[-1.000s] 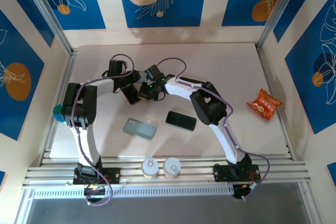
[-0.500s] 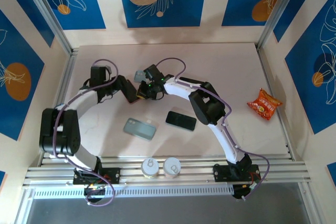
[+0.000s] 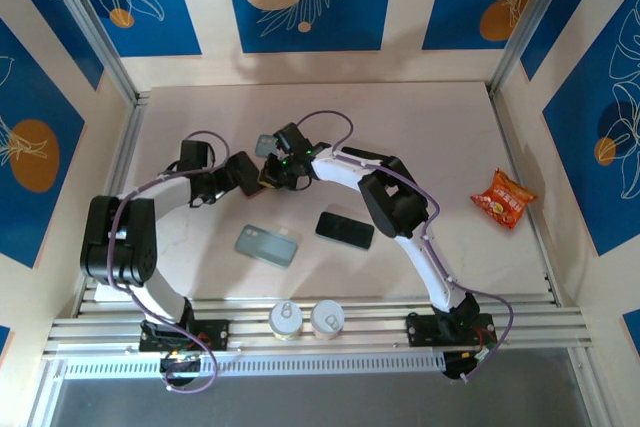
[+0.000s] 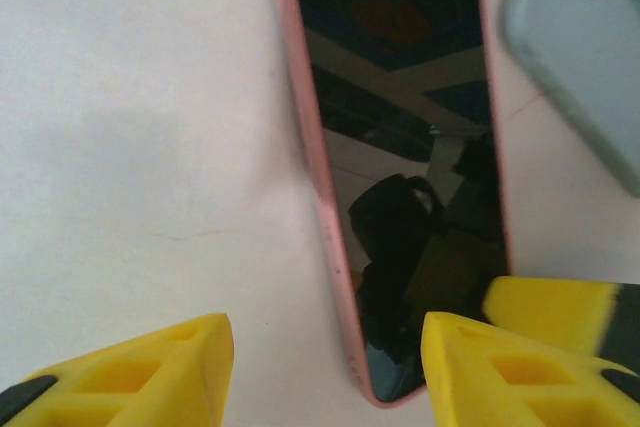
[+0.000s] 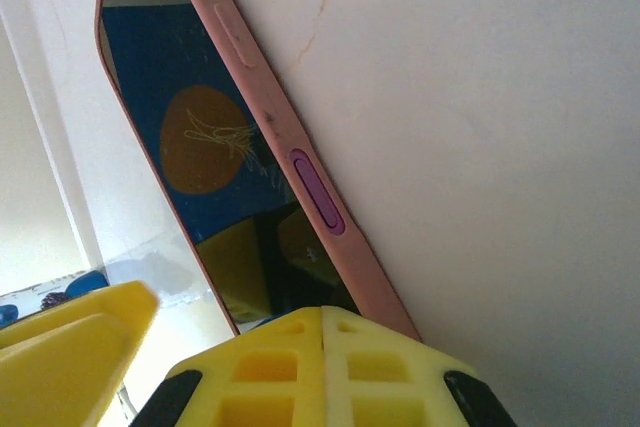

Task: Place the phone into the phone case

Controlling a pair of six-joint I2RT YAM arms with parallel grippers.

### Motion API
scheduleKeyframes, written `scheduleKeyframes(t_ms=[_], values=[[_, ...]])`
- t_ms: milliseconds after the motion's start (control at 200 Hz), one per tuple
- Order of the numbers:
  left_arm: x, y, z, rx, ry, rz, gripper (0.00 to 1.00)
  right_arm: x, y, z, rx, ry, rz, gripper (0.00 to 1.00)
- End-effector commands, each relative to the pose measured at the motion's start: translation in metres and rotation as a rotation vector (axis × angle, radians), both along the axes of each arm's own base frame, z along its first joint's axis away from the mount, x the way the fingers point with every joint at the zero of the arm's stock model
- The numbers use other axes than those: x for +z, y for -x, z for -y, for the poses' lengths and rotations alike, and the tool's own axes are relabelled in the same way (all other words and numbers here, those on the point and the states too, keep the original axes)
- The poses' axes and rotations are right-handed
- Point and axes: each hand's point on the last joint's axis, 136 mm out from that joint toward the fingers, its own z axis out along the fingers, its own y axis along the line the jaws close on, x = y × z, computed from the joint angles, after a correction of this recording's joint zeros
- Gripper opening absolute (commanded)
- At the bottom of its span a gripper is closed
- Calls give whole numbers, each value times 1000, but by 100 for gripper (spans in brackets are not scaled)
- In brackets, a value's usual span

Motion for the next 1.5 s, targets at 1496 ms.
scheduleKeyframes(t_ms=[1496], values=[[2, -163, 29, -45, 107, 151, 53, 82, -56, 19, -48, -262, 155, 0]])
